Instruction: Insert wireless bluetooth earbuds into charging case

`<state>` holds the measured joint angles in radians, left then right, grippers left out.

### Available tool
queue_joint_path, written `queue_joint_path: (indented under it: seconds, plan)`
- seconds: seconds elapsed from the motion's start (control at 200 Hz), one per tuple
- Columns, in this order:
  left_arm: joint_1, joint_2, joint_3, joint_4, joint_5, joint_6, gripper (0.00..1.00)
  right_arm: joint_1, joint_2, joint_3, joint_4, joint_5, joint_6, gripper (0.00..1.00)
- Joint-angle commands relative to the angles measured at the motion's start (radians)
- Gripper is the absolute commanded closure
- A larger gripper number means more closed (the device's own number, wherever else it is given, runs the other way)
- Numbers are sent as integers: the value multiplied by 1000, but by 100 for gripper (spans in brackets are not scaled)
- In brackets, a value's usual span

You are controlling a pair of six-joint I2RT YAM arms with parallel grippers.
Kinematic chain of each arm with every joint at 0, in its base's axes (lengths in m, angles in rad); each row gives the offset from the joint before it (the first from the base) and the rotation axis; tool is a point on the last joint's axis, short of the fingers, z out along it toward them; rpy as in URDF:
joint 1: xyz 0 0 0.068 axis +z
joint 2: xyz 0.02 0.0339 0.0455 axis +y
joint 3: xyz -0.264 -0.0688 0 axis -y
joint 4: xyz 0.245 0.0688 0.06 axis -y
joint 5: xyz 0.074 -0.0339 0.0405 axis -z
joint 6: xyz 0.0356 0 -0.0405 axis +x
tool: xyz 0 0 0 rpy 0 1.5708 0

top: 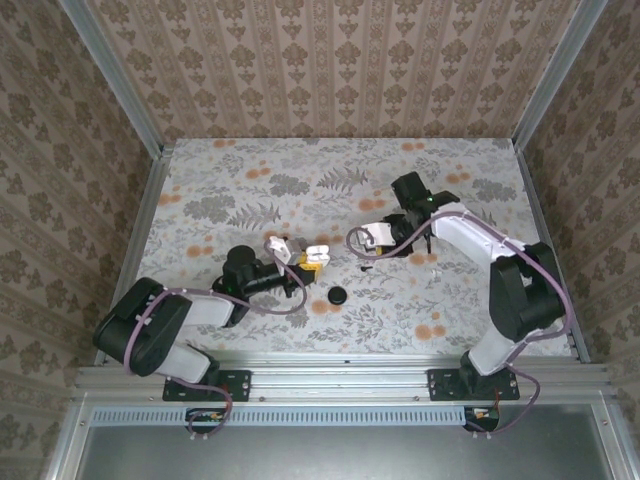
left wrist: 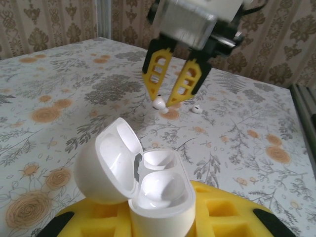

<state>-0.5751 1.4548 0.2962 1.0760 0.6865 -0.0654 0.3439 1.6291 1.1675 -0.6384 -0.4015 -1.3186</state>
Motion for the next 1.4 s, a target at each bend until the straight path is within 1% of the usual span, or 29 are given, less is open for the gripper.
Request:
queue_joint_path:
  seconds: [0.0,0.04,0.06,0.175,0.295,0.315,0.395,0.575,0.725,0.815,0.995,1.145,1.25,1.395]
  plan:
    - [-16,11,9,68,-38,9,86,-2,-73,-94,172,-177,238,78]
    - [-19,20,12,73,-38,11,86,0,-96,-128,226,-209,299,78]
    - [-20,24,16,74,-66,12,86,0,-106,-145,259,-222,336,78]
    - [-36,52,23,107,-79,-2,86,-2,-174,-227,415,-288,516,78]
    - [-55,83,40,126,-87,2,86,-3,-230,-306,566,-313,683,78]
    - [-58,87,44,126,-87,3,86,-3,-264,-318,590,-315,711,78]
    - [-66,102,59,138,-90,5,86,-3,-305,-377,716,-321,835,79]
    - [-80,121,89,170,-87,-1,87,-3,-361,-499,1018,-290,1117,78]
    - [-90,127,106,198,-91,-18,87,1,-363,-570,1276,-277,1362,78]
    - [-96,128,113,204,-89,-20,87,14,-365,-610,1420,-228,1479,78]
    - [-113,117,121,212,-121,-25,87,88,-357,-648,1566,-116,1579,78]
    - [-131,108,130,214,-176,-30,87,157,-351,-672,1621,-37,1585,78]
    - [-134,101,132,215,-187,-28,87,201,-334,-689,1670,10,1593,78]
    - [-137,91,126,216,-189,-23,87,231,-290,-701,1758,56,1635,78]
